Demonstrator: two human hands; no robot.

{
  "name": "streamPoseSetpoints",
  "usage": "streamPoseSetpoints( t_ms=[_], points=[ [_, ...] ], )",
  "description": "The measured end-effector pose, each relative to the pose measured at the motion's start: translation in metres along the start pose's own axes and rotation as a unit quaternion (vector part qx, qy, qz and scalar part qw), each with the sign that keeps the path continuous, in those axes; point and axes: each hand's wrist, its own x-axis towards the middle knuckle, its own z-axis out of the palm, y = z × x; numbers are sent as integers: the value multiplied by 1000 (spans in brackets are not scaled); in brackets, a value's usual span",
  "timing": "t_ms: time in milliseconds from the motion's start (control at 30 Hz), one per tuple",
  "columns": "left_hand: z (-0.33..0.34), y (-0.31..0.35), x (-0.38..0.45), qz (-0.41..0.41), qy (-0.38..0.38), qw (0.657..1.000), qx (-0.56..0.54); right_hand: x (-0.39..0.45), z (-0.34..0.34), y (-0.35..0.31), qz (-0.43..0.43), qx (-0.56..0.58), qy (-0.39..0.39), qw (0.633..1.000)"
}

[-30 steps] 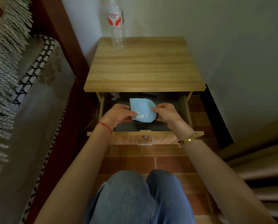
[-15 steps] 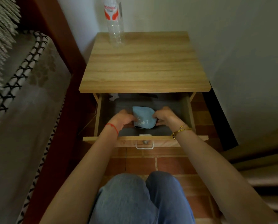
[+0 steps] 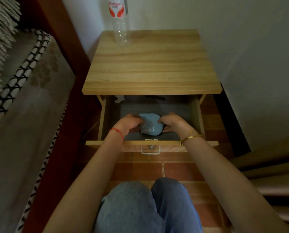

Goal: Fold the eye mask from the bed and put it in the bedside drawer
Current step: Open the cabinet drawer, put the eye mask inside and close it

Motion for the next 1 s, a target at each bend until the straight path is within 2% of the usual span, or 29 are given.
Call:
streamPoseSetpoints(
  t_ms=[200, 333, 467, 567, 667, 833, 1000],
  points=[
    [-3, -4, -4, 5, 3, 1000, -9, -7, -2, 3, 6, -32, 2, 999],
    [-6, -6, -11, 22, 2, 1000, -17, -19, -7, 4, -31, -68, 37, 996],
    [-13, -11, -20, 76, 19, 997, 12, -37, -16, 9, -124, -88, 102, 983],
    [-18, -15, -31, 125, 37, 991, 35, -58, -19, 19, -213, -51, 154, 963],
    [-22, -21, -46, 161, 56, 985, 9, -77, -18, 32, -291, -13, 199, 936],
    [-28, -29, -83, 181, 41, 982, -19, -101, -17, 58, -368, 10, 200, 908],
    [-37, -46, -113, 214, 25, 976, 18, -118, -17, 81, -427, -8, 230, 875]
  ],
)
